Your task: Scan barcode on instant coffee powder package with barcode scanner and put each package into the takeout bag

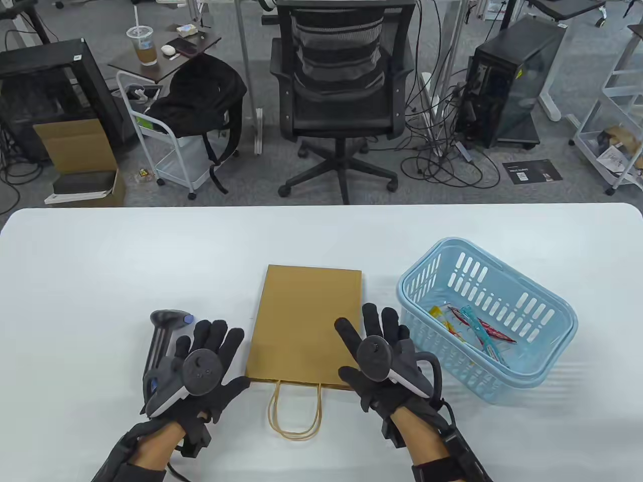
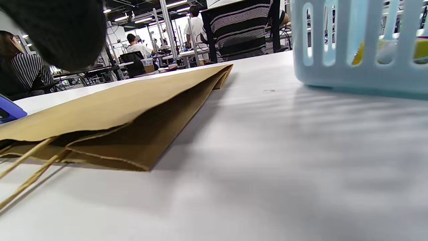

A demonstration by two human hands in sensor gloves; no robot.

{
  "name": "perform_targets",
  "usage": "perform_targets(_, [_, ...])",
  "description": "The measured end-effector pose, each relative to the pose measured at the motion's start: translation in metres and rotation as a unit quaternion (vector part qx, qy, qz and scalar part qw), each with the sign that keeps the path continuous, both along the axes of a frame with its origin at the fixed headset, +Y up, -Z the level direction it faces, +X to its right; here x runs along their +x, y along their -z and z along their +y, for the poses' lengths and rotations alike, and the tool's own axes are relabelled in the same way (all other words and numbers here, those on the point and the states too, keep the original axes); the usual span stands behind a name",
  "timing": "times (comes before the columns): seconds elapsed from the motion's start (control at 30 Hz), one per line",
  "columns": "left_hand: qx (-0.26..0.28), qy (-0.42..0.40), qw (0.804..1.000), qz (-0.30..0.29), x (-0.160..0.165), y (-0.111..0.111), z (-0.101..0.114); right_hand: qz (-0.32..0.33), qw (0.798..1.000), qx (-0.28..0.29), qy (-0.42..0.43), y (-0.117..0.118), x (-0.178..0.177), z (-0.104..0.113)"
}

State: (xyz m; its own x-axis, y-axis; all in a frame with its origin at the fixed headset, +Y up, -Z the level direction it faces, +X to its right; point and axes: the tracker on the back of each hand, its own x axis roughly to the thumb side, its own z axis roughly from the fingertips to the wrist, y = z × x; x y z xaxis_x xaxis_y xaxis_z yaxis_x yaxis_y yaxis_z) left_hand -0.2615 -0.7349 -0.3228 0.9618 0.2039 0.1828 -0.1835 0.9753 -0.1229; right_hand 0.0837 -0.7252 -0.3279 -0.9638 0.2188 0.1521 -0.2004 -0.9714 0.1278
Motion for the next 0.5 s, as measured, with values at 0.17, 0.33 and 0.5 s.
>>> perform_targets(0.17, [0.000,0.001,1.000,-0.001,0.0002,0.0000,0.0012,-0.004,1.000,-0.003,0.002,0.0007,0.0018,-0.0010])
perform_targets(0.33, [0.006,-0.001,1.000,0.000,-0.0012,-0.0007,0.0022,-0.004,1.000,-0.006,0.004,0.0007,0.0018,-0.0010])
perform_targets(0.5, [0.005,-0.003,1.000,0.001,-0.0014,-0.0005,0.0020,-0.014,1.000,-0.009,-0.004,0.0026,0.0058,-0.0030])
